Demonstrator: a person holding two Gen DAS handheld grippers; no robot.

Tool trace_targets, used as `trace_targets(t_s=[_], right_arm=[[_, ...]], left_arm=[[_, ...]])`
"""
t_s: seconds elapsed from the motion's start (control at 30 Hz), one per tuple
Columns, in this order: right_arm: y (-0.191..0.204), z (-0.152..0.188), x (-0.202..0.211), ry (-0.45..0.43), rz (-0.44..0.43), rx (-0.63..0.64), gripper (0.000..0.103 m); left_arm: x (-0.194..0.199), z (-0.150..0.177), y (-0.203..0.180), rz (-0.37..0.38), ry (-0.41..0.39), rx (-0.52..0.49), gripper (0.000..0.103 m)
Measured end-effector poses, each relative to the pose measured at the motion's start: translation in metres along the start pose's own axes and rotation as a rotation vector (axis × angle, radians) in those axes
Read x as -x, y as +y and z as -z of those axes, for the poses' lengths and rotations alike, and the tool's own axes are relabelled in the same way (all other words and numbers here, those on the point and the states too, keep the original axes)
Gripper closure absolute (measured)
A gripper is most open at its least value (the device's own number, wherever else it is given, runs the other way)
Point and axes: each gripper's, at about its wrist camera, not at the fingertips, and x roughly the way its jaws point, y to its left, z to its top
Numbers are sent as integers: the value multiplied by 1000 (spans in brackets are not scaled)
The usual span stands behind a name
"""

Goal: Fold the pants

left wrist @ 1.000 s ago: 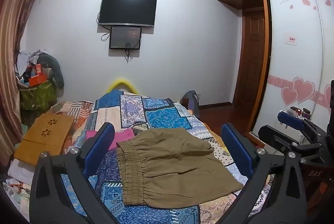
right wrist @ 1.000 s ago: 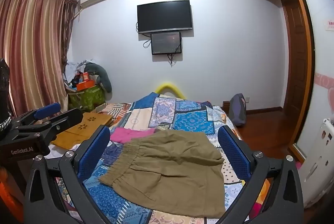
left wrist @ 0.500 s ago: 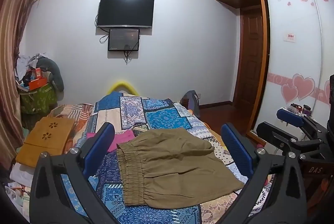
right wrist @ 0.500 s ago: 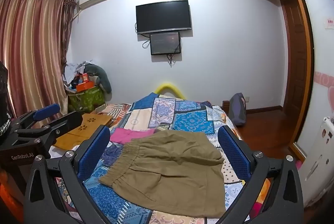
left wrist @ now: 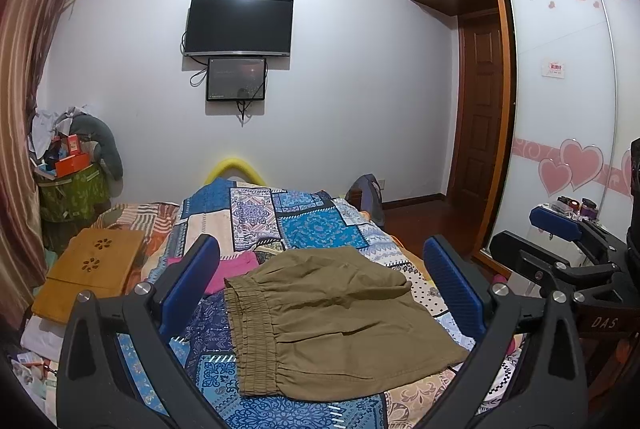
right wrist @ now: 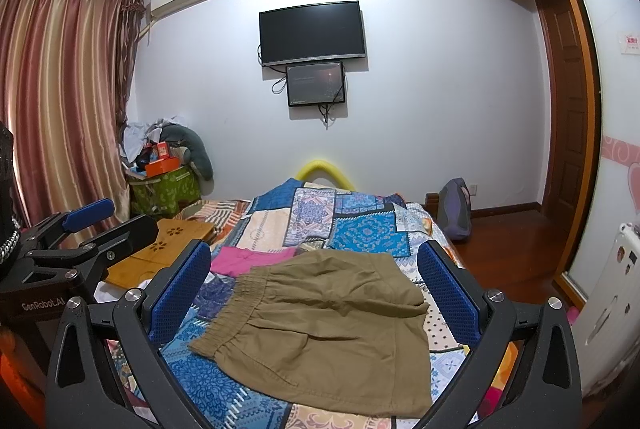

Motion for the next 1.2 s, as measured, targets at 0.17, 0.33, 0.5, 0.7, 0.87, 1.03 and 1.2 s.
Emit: trace_targets(t_s=[0.17, 0.33, 0.5, 0.7, 0.87, 1.03, 1.2], right_arm=[[-1, 0, 0, 0, -1, -2, 0], [-1, 0, 0, -1, -1, -3, 0], [-1, 3, 0, -4, 1, -5, 0], [-6, 1, 2, -4, 1, -7, 0], [-6, 1, 3, -3, 1, -5, 0], [-6, 0, 3, -3, 1, -5, 0], [-4, 0, 3, -4, 2, -5, 0]], left_arm=[[0, -1, 0, -1, 0, -3, 0], [1, -2, -1, -2, -1, -3, 0], [1, -2, 0, -4, -1, -10, 0], [2, -4, 1, -4, -1, -8, 0], [2, -5, 1, -3, 1, -8, 0], [2, -5, 1, -3, -1, -9, 0], [1, -5, -1, -9, -4, -14, 0]])
